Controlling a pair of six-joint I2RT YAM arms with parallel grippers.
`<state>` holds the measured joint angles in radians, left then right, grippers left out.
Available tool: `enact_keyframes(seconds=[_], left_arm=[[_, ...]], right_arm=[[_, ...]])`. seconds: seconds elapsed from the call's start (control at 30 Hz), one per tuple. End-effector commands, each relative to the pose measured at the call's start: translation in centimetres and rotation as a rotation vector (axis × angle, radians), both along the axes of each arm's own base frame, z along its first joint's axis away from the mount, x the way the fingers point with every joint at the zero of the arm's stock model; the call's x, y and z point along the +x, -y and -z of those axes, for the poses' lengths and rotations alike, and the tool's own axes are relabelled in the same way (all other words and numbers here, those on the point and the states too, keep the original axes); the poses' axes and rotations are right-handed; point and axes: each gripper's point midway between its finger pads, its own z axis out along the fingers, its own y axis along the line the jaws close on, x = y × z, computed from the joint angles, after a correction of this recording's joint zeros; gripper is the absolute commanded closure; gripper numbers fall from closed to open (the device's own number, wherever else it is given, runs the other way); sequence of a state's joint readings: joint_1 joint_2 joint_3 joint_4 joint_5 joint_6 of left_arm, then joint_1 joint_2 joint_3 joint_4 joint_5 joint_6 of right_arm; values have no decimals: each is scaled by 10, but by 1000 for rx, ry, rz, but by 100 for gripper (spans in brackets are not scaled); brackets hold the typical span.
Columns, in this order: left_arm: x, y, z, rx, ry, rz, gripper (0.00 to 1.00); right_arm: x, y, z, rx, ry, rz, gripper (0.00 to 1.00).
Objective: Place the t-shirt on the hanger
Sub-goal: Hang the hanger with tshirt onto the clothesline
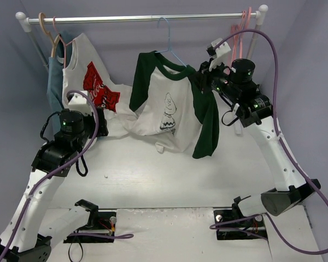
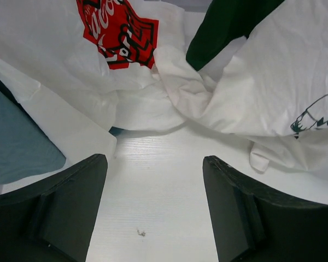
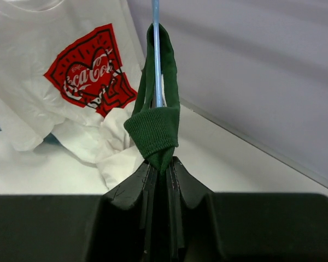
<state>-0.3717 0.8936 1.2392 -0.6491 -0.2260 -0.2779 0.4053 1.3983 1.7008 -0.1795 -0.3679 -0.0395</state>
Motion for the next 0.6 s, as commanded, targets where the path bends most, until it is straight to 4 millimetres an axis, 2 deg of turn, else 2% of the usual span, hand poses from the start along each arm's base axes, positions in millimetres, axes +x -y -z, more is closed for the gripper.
enact_keyframes(seconds=[0.0,0.17,0.23,0.27,0.4,0.57], left_arm=[[5,4,-4,-38,18,0,29],[6,10,6,-46,-15,18,29],[6,11,9,-49,-23,21,29],[6,12,10,-49,-28,25,29],[6,14,12,-56,-38,35,29],[4,12,15,-44,-51,28,29]], right_arm=[[10,10,-69,107,186,78,100],[29,11,-77,128,198,127,100],[40,9,-75,148,176,145,100],[43,9,-84,169,204,155,100],[68,8,-93,198,207,206,100],[83,-1,-90,240,183,210,100]])
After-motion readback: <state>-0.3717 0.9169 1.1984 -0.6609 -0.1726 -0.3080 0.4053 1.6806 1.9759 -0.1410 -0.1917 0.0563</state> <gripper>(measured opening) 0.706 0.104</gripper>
